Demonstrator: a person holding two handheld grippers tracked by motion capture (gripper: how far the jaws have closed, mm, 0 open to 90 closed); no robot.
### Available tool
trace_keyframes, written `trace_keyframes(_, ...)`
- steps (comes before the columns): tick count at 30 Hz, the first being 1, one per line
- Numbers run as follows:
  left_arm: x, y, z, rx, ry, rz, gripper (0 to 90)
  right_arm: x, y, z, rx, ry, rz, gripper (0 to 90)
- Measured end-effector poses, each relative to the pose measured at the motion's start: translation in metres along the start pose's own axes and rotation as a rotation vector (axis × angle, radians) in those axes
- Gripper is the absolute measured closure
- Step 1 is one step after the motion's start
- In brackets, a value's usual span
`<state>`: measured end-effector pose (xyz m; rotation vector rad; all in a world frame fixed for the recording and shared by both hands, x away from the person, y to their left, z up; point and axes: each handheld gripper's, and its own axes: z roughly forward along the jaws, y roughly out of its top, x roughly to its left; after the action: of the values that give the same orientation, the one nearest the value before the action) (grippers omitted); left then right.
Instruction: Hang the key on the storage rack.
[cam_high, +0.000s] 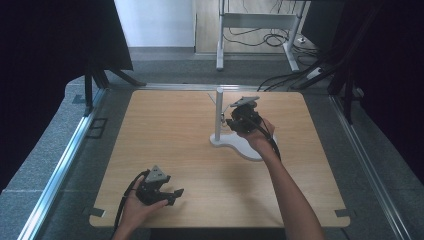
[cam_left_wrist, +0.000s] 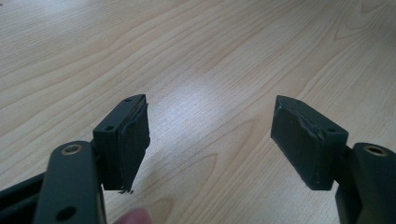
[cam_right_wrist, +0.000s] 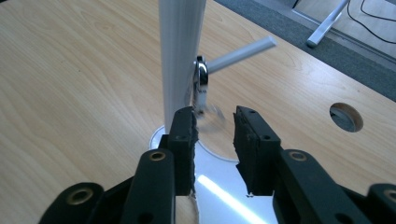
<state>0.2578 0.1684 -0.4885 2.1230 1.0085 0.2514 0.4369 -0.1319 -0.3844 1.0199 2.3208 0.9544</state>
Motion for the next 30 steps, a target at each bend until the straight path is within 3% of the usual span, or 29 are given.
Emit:
trace_keyframes(13, -0.003, 0.0, 0.003, 0.01, 0.006, 0.01, 28.4, -0.001, -0.045, -0.035, -0.073, 0.055, 0.039, 61.3)
trace_keyframes(23, -0.007, 0.0, 0.005, 0.019, 0.006, 0.013, 28.5, 0.007, -0.087, -0.052, -0.1, 0.094, 0.067, 59.5)
trace_keyframes(28, -0.006, 0.0, 0.004, 0.016, 0.012, 0.011, 28.4, 0.016, -0.127, -0.056, -0.115, 0.119, 0.104, 57.9)
trace_keyframes(29, -0.006, 0.0, 0.004, 0.016, 0.012, 0.011, 28.4, 0.016, -0.127, -0.056, -0.115, 0.119, 0.104, 57.9)
trace_keyframes(30, -0.005, 0.0, 0.003, 0.017, 0.015, 0.01, 28.4, 0.018, -0.141, -0.058, -0.115, 0.119, 0.115, 57.5)
